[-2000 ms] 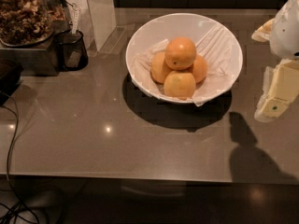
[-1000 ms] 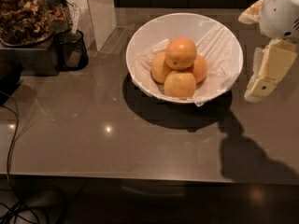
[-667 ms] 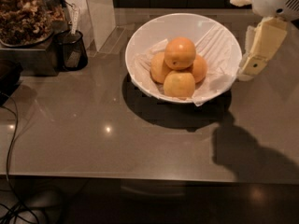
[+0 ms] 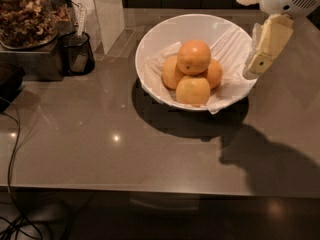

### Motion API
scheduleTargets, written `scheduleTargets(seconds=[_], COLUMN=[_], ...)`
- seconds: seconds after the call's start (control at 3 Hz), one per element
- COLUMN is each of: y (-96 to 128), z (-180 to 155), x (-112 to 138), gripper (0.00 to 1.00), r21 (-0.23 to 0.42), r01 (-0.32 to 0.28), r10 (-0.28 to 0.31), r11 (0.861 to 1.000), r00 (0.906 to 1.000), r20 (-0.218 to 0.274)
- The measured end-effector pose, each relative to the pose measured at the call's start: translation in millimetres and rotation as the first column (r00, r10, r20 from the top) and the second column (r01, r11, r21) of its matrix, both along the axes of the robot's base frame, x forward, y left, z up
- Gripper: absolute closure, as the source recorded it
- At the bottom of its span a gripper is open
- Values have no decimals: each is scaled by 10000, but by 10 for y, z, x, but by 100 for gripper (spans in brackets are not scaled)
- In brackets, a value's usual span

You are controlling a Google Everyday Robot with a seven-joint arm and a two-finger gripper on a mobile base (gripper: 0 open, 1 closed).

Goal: Pick orange from white bowl

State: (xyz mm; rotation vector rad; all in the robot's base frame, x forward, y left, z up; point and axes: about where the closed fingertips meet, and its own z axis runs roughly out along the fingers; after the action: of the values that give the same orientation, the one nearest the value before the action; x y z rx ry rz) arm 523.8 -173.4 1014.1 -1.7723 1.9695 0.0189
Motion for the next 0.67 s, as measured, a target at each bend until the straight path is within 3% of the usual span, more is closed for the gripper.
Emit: scheduleTargets(seconds=[0.67], y=[357], z=[-136], x=[476], gripper=[0], r21=[497], r01=[-983], r10=[1006], r11=[9939], r00=[9939], r20=[-456])
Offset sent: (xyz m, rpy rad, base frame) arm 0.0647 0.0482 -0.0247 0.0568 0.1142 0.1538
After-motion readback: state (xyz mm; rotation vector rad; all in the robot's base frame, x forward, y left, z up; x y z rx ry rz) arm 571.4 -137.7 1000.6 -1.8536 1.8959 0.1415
